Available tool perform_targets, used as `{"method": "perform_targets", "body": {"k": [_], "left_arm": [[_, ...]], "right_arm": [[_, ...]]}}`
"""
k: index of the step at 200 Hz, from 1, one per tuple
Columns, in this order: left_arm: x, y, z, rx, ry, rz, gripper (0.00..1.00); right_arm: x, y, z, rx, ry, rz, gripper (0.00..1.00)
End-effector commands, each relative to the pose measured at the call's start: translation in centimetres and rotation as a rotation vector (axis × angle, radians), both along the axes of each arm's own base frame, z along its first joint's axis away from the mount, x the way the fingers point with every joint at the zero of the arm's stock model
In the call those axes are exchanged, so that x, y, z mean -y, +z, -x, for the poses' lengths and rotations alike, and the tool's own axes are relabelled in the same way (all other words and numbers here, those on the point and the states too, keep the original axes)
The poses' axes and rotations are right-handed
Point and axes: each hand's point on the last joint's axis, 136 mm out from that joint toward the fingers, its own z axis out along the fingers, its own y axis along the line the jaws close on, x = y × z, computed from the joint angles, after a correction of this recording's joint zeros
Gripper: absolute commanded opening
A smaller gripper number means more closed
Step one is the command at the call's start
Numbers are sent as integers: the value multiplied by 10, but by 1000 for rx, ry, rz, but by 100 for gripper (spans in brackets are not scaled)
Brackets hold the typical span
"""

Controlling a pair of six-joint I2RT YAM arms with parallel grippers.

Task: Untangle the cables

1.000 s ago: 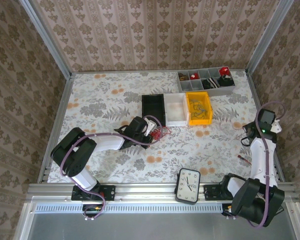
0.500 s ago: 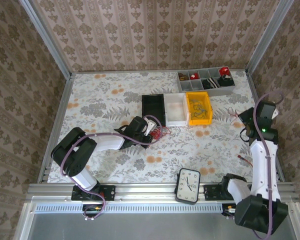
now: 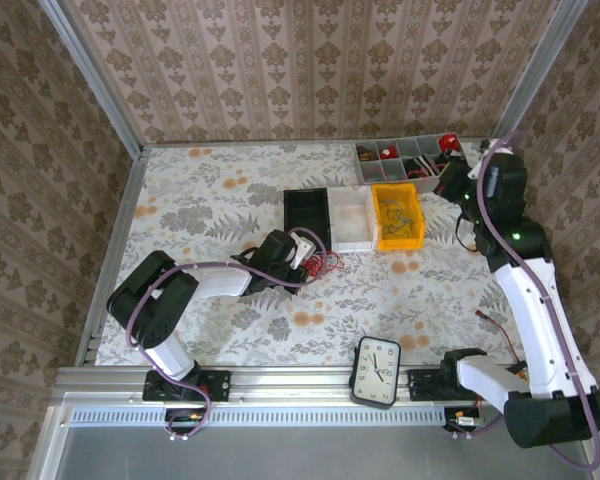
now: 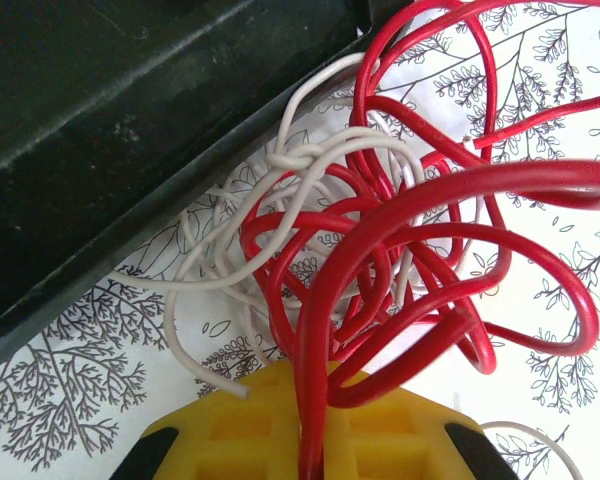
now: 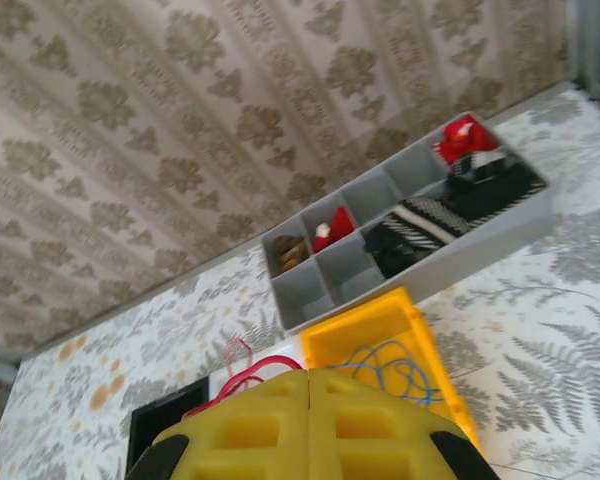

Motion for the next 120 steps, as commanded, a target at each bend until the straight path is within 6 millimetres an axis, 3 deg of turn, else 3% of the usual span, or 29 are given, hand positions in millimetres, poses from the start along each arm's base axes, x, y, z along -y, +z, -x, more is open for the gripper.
{"method": "perform_targets", "body": {"k": [1,40,79,83,120], "left_arm": [[-23,-33,18,-95,27,-93,0],[-25,-32,18,-89,34,-97,0],[-29,-30,19,-77,43,-102,0],[-30,-29,19,-76,43,-101,0],[-31,-27,22,-70,36,-104,0]], "right_arm": [[-24,3,-15,10,82,17,1],[-59,-34,-48,-66,145,11,1],[-84,-79,-65,-169,200,53,1],[-87,-93,-70,-201,205,57,1],[-101,-138,-88,-295,212,73,1]]}}
